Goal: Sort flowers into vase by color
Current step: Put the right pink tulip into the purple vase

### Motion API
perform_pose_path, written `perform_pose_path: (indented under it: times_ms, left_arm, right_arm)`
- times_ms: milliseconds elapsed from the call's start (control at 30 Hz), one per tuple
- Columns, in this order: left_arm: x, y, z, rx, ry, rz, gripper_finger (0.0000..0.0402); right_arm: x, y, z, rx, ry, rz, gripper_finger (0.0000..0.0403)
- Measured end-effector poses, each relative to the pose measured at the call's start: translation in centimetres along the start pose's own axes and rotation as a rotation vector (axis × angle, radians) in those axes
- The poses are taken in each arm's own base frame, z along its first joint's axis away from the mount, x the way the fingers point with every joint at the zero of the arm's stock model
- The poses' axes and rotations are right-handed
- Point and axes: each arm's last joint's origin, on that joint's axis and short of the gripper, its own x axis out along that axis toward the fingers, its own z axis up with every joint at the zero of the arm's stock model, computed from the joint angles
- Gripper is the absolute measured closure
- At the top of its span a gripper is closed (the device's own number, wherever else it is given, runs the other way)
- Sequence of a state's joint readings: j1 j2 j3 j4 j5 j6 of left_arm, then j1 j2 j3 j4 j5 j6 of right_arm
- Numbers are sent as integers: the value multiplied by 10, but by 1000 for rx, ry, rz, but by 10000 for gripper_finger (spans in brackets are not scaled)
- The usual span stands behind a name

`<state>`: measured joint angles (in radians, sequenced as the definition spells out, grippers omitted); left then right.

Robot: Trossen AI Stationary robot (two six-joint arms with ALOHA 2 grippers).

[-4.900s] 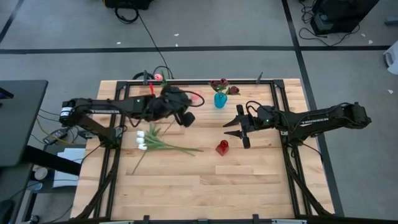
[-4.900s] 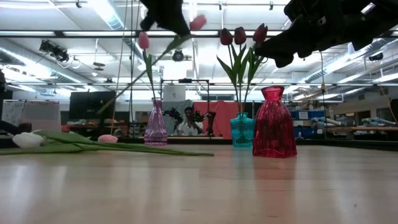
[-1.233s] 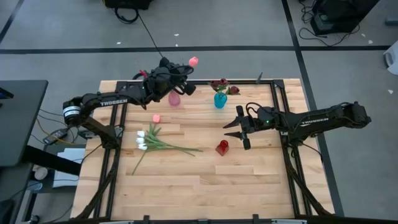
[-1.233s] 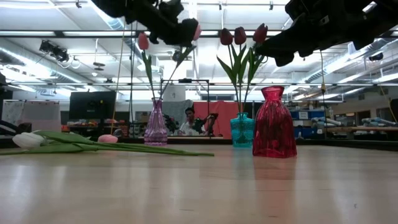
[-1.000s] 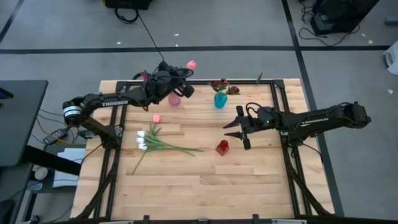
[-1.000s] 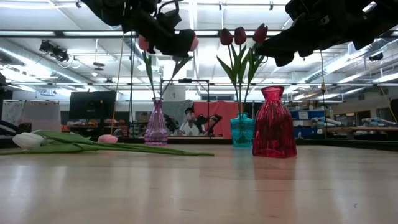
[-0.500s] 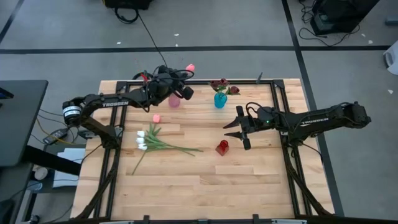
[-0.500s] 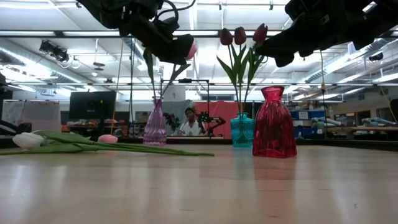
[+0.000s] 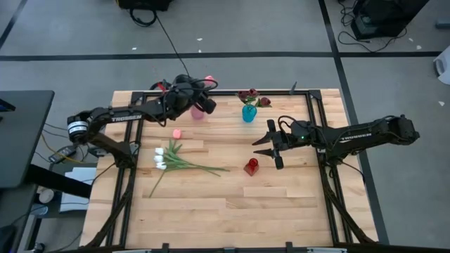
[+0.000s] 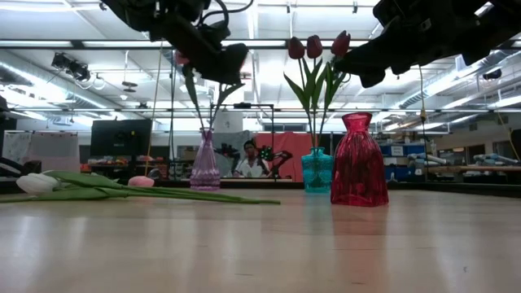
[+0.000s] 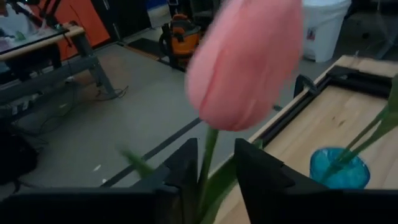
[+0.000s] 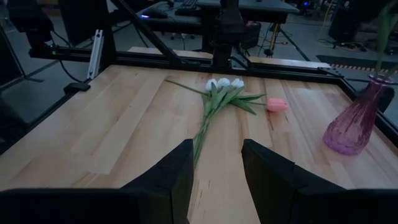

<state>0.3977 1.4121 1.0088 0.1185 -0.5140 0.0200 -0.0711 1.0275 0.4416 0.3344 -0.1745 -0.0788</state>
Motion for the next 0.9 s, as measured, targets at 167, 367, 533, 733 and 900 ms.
perform_pose_path:
  times_ms: [167,367,533,733,900]
  left_arm:
    - [-15,3,1,-5,51,1,265]
    - [-27,-3,-1,-10,94,-32,264]
    - [-28,-4,-2,-45,103,-36,264]
    - [-30,-7,-2,-34,103,-64,264]
    - [-31,-10,-2,-14,104,-77,262]
  right_arm:
    - [0,0,0,-1,-5,-1,253]
    - [0,0,1,3,-7,-7,253]
    - [0,0,0,0,-2,-6,253]
    - [0,-1,2,-11,-16,-12,253]
    - [0,-1,4,-17,-40,-6,253]
